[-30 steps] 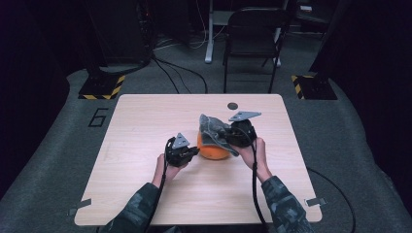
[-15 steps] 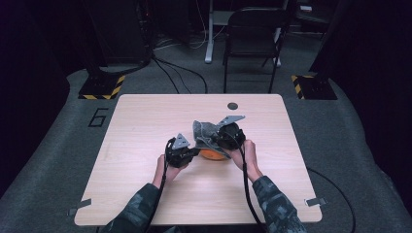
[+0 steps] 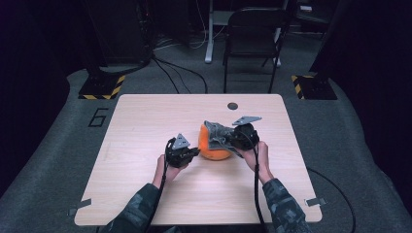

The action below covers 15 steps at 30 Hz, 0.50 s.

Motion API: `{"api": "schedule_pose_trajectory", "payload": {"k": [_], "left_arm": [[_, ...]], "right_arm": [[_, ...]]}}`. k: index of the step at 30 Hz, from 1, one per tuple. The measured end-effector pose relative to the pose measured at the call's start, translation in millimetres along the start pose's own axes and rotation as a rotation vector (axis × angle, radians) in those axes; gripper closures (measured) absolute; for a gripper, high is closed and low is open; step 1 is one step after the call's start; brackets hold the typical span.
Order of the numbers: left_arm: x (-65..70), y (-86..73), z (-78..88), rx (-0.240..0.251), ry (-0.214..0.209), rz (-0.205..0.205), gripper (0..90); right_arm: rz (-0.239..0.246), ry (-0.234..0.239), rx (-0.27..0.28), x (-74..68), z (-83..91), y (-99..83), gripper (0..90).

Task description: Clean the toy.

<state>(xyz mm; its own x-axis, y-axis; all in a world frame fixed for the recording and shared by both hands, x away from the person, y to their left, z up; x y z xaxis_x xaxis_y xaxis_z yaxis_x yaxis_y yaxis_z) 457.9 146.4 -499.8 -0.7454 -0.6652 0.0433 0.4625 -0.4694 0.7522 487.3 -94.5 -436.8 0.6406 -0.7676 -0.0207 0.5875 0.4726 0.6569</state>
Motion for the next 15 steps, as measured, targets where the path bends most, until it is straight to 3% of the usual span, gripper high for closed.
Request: {"api": "schedule_pose_trajectory", "payload": {"k": [9,15], "left_arm": [[1.1,0.3,-0.5,0.002,0.006,-0.002,85.9],[0.6,0.1,-0.8,0.001,0.002,0.001,85.9]], "right_arm": [[-0.071,-0.008,-0.021,22.6,-0.9,-19.6,79.5],[-0.11,-0.032,-0.069,37.8,-9.9,-35.3,79.4]]}}
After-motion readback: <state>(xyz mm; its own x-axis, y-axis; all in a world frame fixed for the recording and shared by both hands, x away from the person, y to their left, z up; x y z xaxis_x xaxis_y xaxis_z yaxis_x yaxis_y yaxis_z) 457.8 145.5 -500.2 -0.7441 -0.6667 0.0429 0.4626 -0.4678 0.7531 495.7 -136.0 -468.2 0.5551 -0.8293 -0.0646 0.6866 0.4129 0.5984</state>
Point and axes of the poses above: each handheld gripper's, and its own axes: z roughly backward along the jaws, y roughly out of its top, x roughly to its right, the point moved 2 cm from there along -z, roughly forward along the jaws, and after that the axes turned 9 degrees about -x, right-handed, at the moved point
